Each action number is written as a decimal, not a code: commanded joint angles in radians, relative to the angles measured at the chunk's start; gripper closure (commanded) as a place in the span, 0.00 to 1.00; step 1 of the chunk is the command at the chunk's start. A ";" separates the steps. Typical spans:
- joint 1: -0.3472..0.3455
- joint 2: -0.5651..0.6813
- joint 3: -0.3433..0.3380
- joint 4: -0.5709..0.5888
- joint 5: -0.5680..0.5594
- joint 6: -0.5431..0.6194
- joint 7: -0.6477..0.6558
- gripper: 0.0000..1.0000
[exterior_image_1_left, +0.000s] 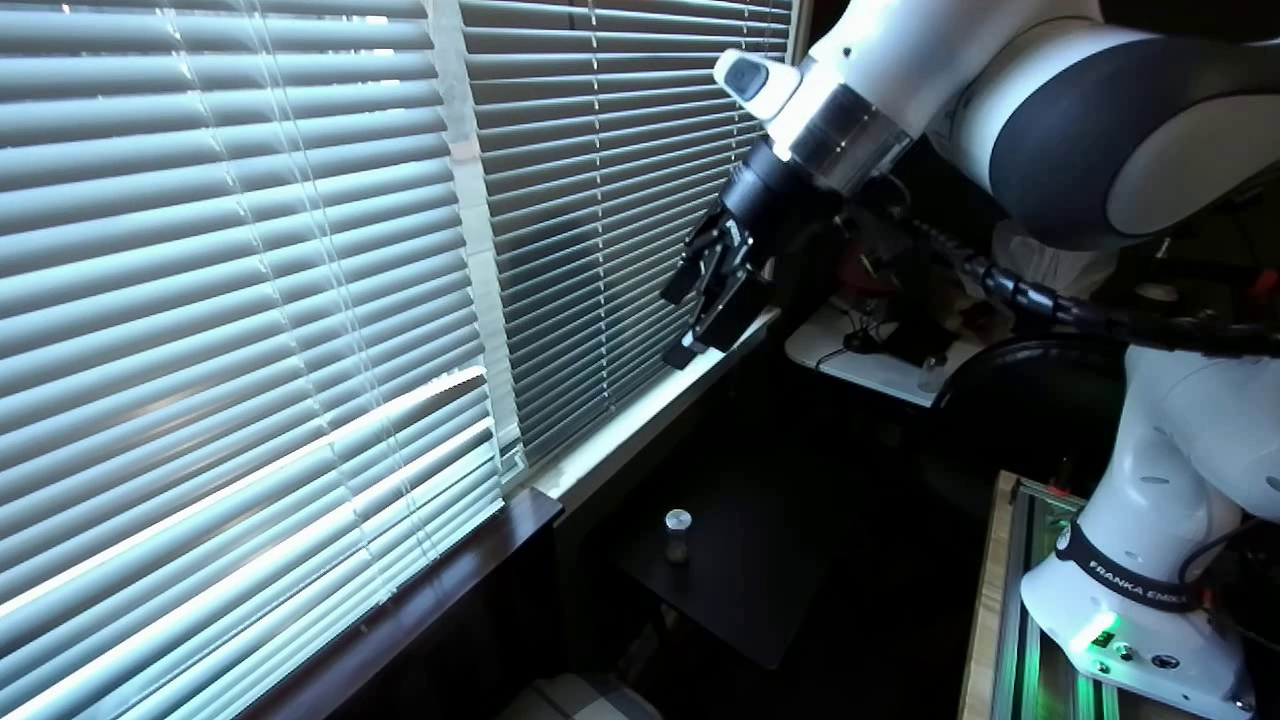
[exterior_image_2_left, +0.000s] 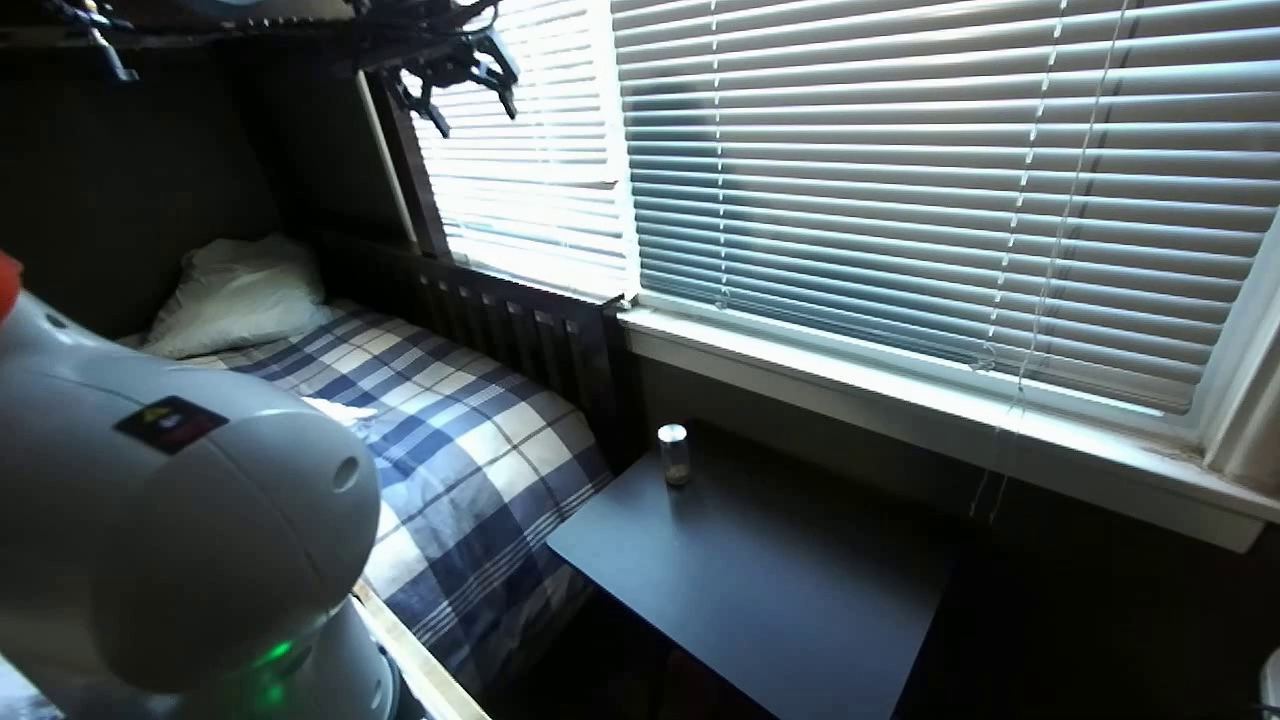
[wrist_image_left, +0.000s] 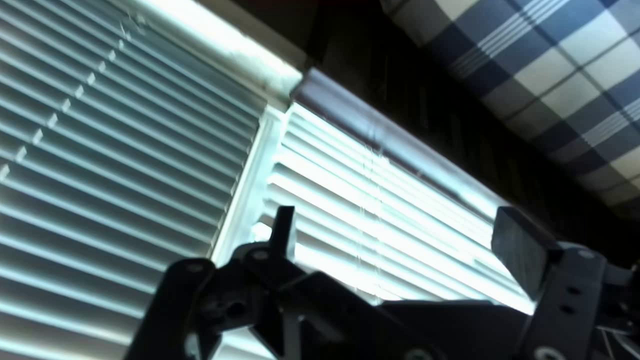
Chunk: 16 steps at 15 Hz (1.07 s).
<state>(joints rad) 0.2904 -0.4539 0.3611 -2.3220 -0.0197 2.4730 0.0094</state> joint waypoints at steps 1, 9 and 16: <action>-0.043 0.079 0.081 0.117 -0.082 0.141 0.150 0.00; -0.057 0.085 0.092 0.149 -0.128 0.241 0.210 0.00; -0.056 0.085 0.092 0.149 -0.128 0.241 0.209 0.00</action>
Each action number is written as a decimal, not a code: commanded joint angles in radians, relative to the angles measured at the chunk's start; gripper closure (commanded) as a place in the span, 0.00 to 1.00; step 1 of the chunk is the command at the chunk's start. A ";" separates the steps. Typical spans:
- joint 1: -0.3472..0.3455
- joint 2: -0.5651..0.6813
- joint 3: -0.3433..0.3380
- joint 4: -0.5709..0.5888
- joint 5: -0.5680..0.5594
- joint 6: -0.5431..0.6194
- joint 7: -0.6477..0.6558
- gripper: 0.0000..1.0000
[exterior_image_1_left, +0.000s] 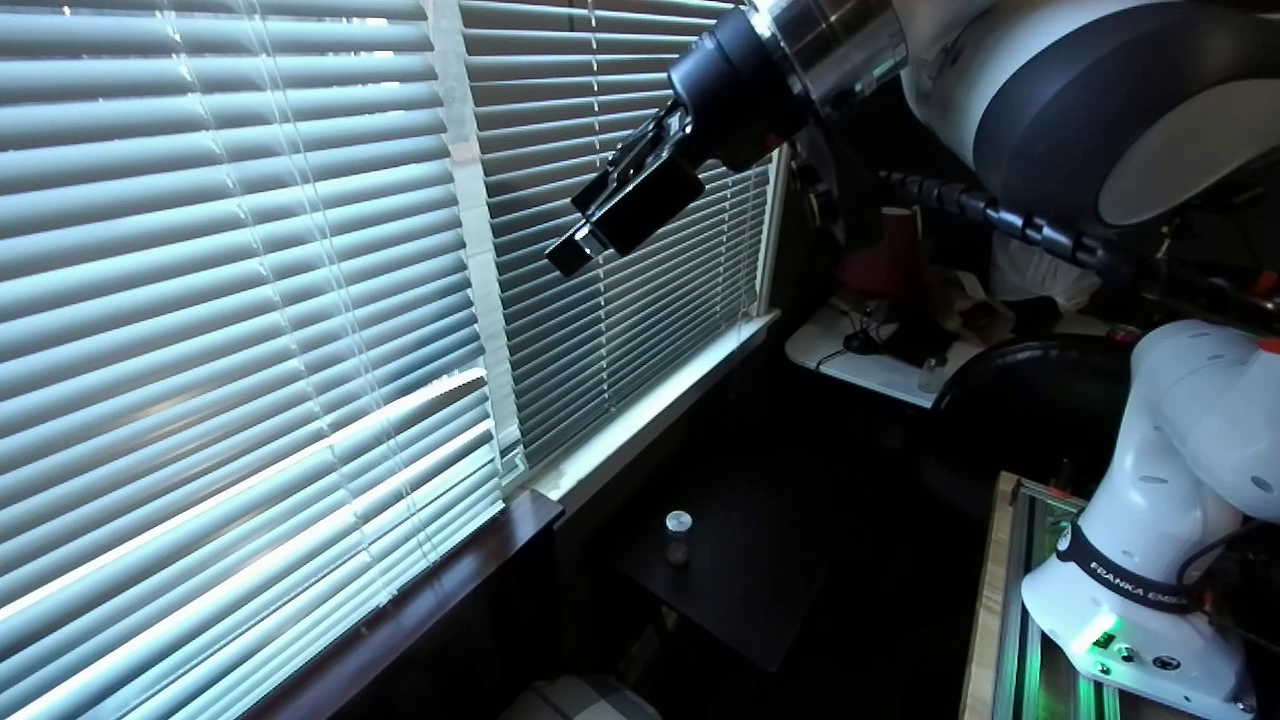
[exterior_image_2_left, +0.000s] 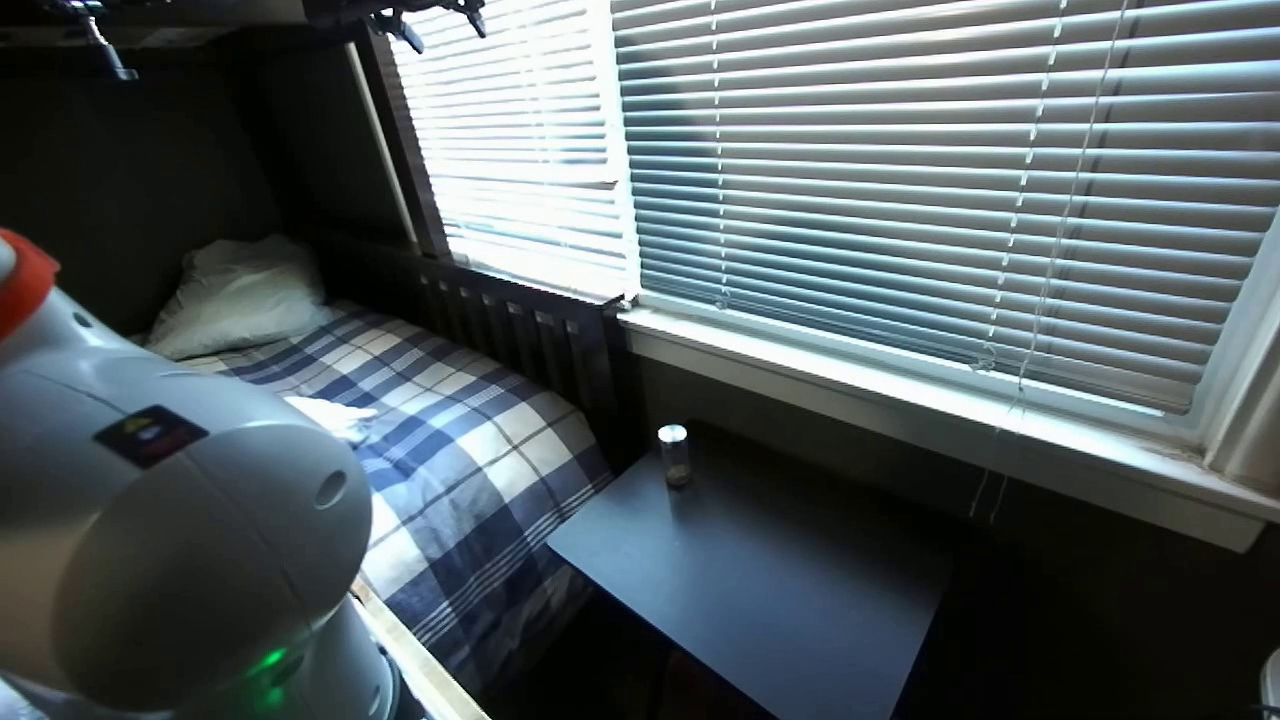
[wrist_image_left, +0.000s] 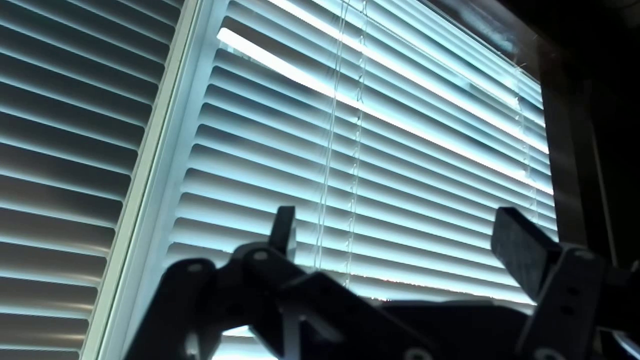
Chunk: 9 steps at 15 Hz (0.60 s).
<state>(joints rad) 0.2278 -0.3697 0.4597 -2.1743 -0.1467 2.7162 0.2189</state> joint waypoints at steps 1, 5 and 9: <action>-0.004 0.024 -0.008 0.020 -0.009 0.038 0.000 0.00; -0.034 0.108 0.002 0.121 -0.032 0.101 -0.003 0.00; -0.060 0.189 0.028 0.229 -0.056 0.098 0.018 0.00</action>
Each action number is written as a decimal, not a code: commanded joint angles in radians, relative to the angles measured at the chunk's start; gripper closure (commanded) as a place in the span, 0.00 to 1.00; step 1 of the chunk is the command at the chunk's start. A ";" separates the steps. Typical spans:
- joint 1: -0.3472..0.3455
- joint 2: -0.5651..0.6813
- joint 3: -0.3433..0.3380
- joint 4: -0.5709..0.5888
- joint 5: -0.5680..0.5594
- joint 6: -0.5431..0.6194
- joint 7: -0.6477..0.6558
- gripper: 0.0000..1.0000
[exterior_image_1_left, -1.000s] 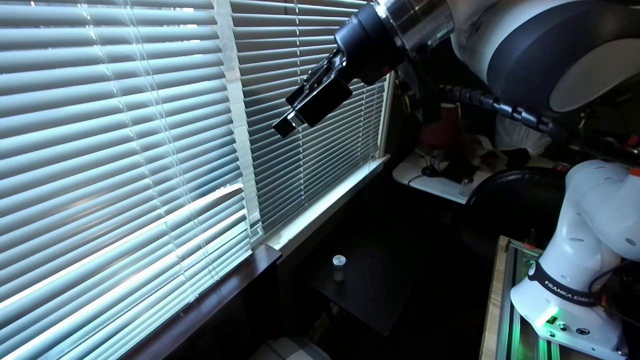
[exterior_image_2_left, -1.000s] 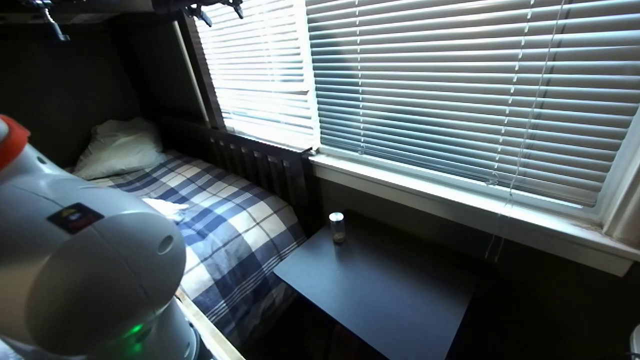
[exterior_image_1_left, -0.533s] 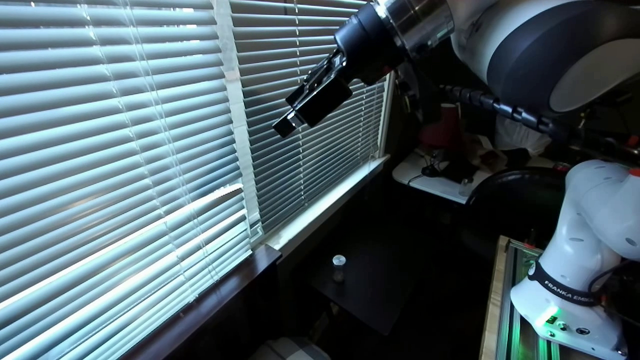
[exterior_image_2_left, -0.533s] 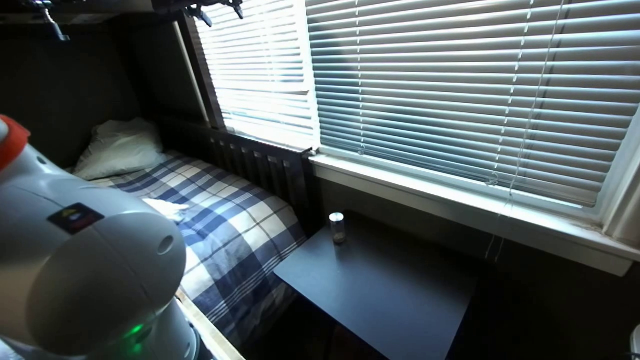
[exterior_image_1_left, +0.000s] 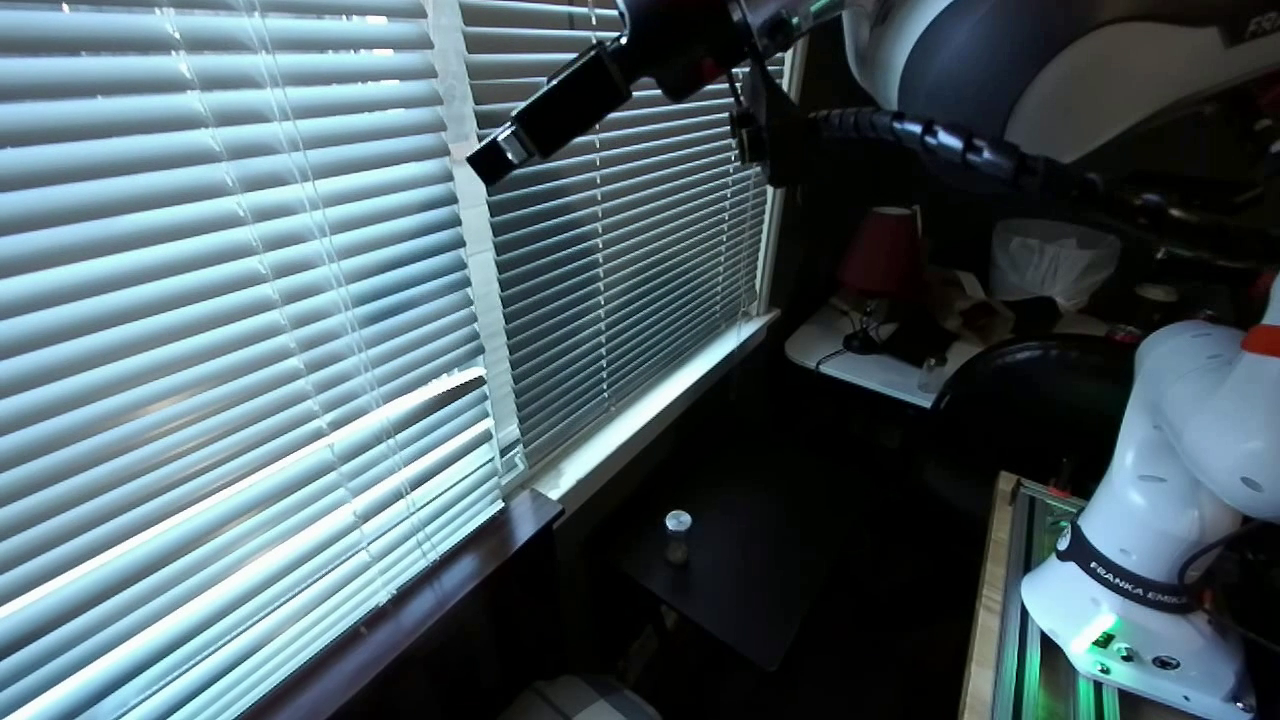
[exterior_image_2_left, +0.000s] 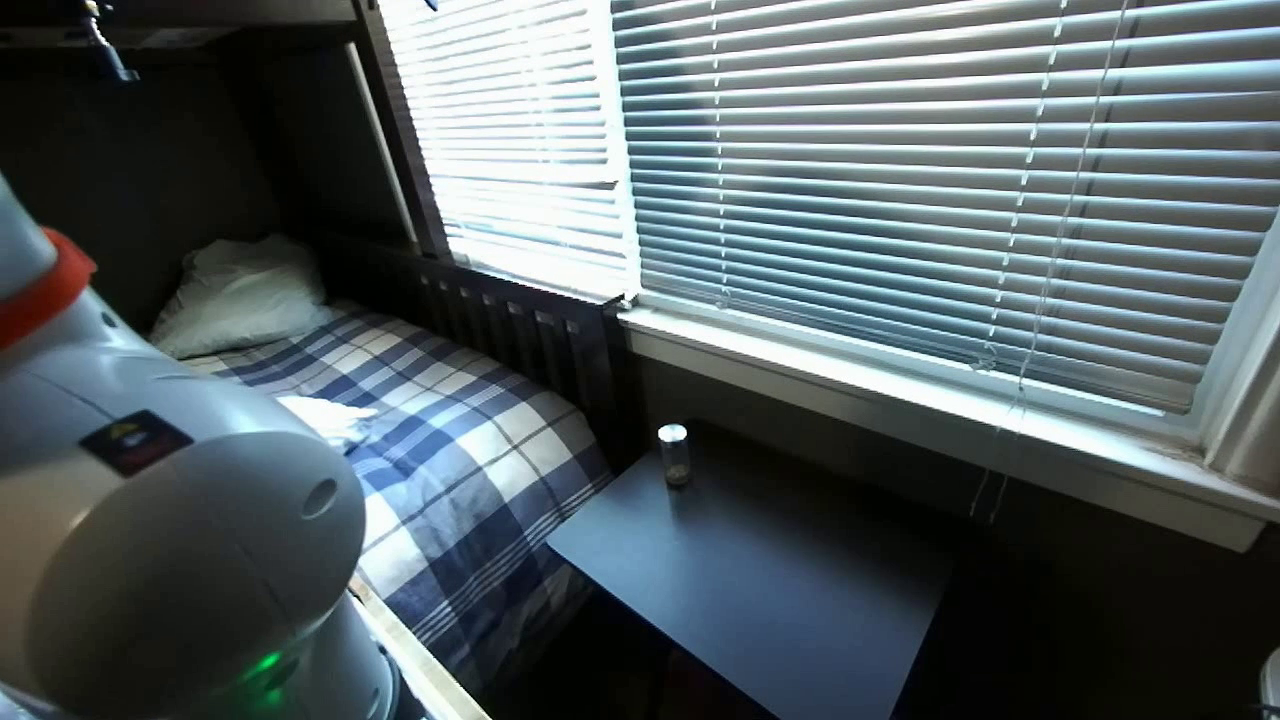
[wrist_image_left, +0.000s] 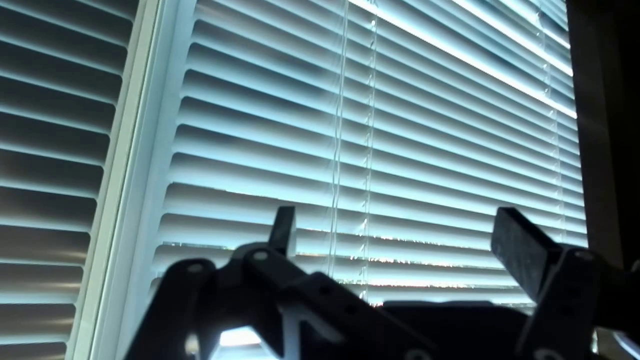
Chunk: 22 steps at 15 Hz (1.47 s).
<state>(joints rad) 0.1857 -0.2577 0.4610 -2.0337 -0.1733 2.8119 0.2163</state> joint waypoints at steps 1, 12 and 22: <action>-0.017 0.097 0.033 0.113 -0.029 -0.001 0.028 0.00; -0.008 0.095 0.022 0.111 -0.019 0.000 0.013 0.00; -0.029 0.187 0.044 0.212 -0.095 -0.011 0.056 0.00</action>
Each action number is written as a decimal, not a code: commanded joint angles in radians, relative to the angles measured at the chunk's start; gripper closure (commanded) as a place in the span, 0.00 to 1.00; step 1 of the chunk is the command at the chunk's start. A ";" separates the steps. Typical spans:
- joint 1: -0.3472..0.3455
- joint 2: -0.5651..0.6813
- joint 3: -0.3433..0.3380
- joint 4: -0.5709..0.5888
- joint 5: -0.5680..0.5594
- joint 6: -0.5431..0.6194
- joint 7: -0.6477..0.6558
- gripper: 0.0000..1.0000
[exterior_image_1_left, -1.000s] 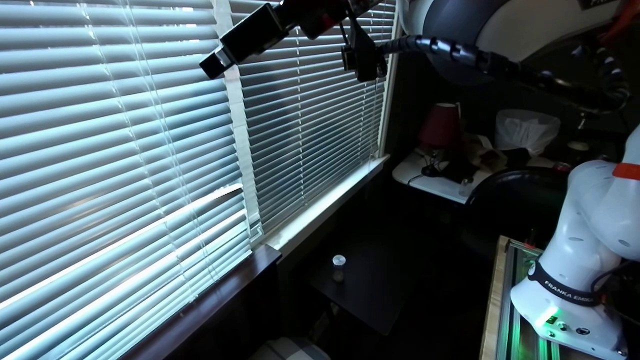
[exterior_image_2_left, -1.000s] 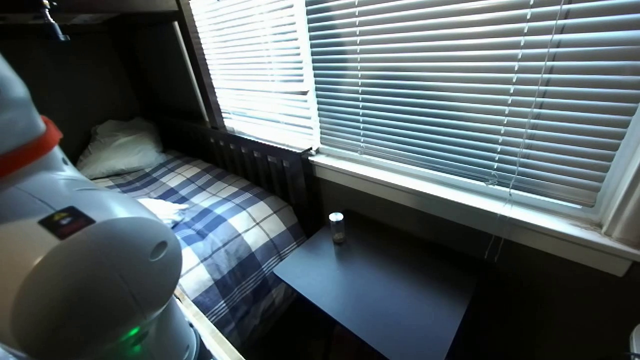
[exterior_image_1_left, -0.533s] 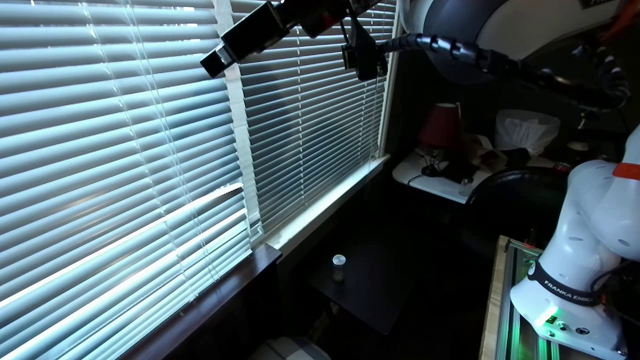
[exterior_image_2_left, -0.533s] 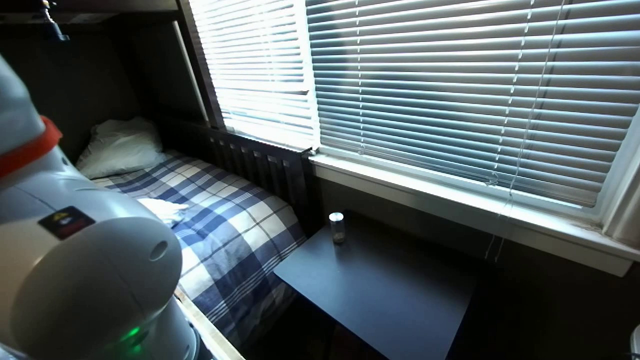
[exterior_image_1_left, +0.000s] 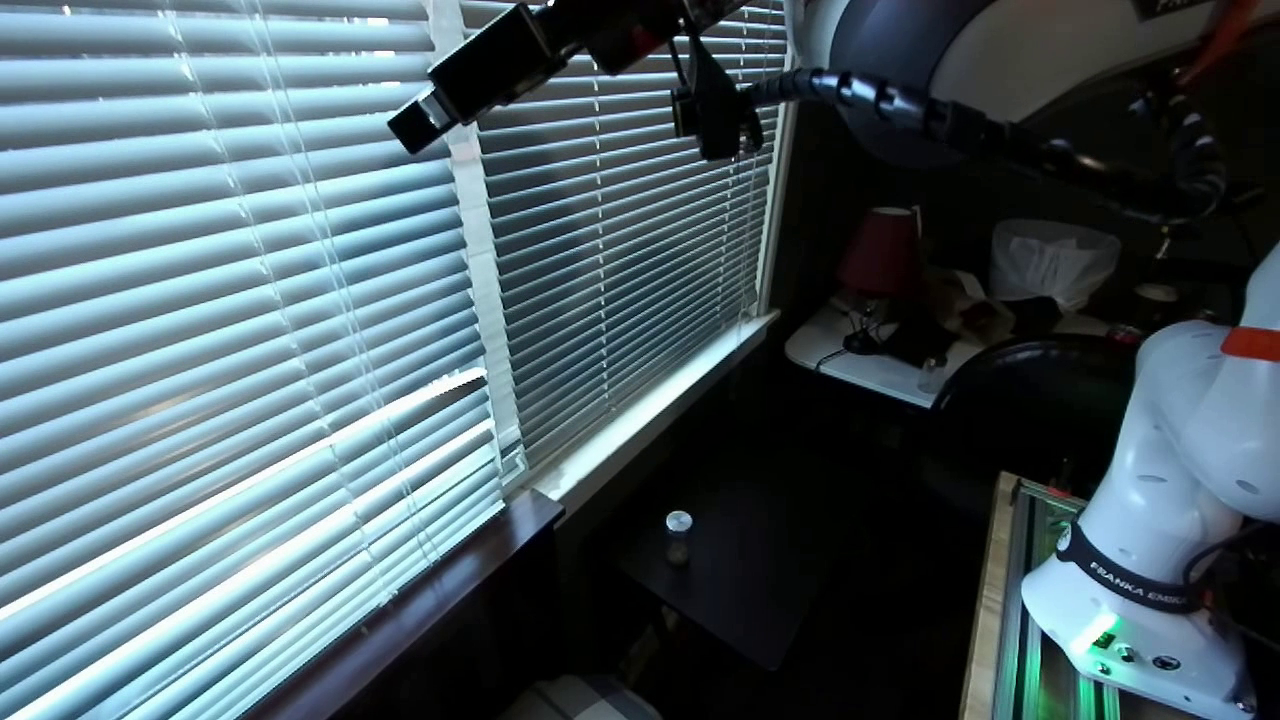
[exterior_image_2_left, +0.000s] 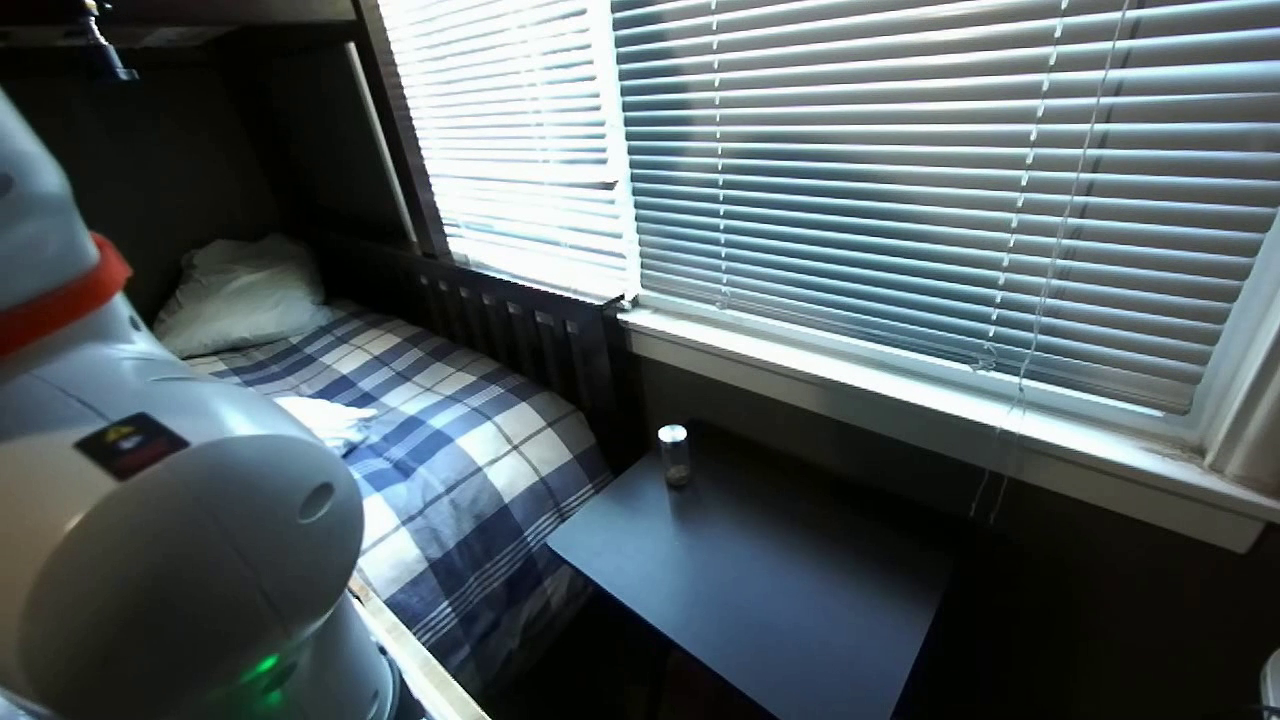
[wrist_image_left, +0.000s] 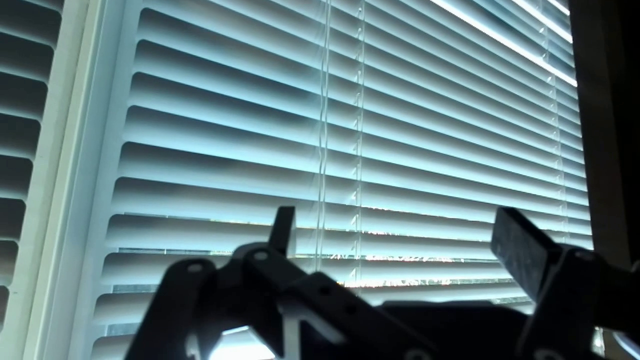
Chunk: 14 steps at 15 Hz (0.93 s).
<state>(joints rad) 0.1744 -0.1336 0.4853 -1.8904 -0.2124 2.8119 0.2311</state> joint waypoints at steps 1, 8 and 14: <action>-0.019 0.082 0.021 0.087 -0.066 -0.014 0.055 0.00; 0.013 0.225 0.025 0.230 -0.068 -0.027 0.039 0.00; 0.030 0.299 0.018 0.316 -0.077 -0.038 0.028 0.43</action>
<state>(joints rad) 0.1892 0.1182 0.5033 -1.6406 -0.2625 2.8089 0.2561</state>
